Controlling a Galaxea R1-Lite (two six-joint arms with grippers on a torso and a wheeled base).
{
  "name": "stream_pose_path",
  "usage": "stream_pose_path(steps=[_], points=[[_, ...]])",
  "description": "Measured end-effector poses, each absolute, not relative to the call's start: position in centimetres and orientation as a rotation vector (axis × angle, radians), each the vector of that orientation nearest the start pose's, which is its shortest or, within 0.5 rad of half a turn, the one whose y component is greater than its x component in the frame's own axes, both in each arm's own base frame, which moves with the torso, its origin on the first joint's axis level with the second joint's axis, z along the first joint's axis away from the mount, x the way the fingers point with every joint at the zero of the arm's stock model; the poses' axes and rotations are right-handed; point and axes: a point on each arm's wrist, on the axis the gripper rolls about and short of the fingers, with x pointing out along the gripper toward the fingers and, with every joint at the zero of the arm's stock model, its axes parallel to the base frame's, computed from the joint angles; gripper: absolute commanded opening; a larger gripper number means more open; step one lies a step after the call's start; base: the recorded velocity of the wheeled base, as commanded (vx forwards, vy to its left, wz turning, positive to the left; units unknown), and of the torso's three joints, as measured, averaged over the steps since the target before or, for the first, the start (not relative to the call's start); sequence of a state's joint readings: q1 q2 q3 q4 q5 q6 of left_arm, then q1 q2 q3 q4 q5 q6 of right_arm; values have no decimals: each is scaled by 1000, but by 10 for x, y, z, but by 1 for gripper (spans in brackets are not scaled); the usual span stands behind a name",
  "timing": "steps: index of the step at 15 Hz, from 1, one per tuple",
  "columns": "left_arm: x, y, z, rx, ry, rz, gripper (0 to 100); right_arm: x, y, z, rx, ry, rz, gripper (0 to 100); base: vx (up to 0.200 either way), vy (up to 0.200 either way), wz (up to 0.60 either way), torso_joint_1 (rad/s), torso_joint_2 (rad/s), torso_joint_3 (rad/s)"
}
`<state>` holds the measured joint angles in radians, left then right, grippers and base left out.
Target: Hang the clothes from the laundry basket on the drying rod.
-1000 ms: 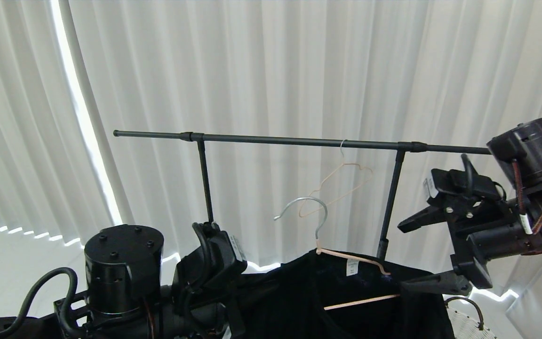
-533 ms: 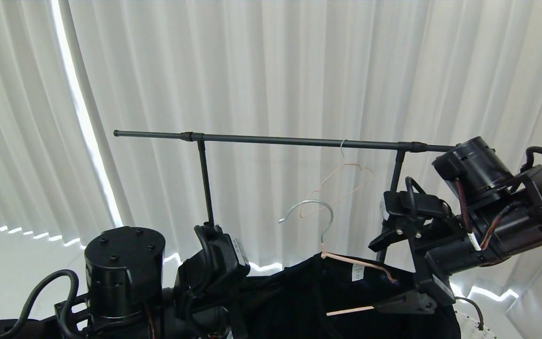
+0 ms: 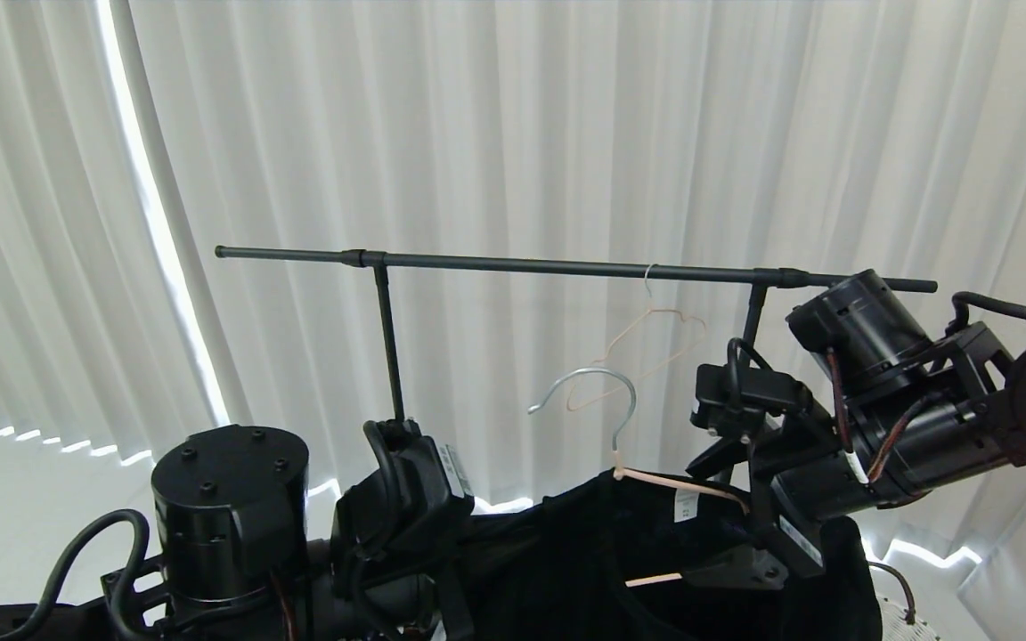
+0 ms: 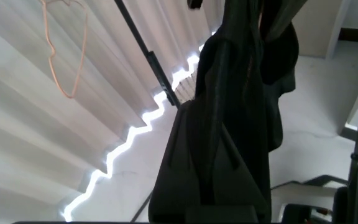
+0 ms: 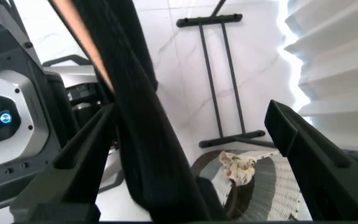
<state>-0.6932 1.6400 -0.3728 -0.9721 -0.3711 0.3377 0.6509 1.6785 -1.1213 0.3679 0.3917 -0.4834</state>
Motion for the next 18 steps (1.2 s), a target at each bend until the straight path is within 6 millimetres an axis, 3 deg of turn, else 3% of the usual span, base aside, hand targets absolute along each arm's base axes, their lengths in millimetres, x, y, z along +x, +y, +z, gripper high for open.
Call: stream_pose_path(steps=[1, 6, 10, 11, 16, 18], points=[[181, -161, 126, 352, 120, -1098, 0, 219, 179, 188, -534, 703, 1184, 0, 0, 0, 0, 0, 0, 0], [181, -161, 124, 354, 125, -1098, 0, 220, 184, 185, -555, 703, 1168, 0, 0, 0, 0, 0, 0, 0], [182, -161, 124, 365, 120, -1085, 0, 225, 186, 190, -564, 602, 1162, 0, 0, 0, 0, 0, 0, 0], [182, -161, 124, 370, 121, -1067, 100, 226, 187, 191, -581, 564, 1167, 0, 0, 0, 0, 0, 0, 0], [184, -158, 122, 386, 144, -972, 100, 223, 184, 188, -664, 357, 1215, 0, 0, 0, 0, 0, 0, 0], [183, -151, 121, 385, 157, -950, 100, 221, 173, 183, -686, 270, 1192, 0, 0, 0, 0, 0, 0, 0]])
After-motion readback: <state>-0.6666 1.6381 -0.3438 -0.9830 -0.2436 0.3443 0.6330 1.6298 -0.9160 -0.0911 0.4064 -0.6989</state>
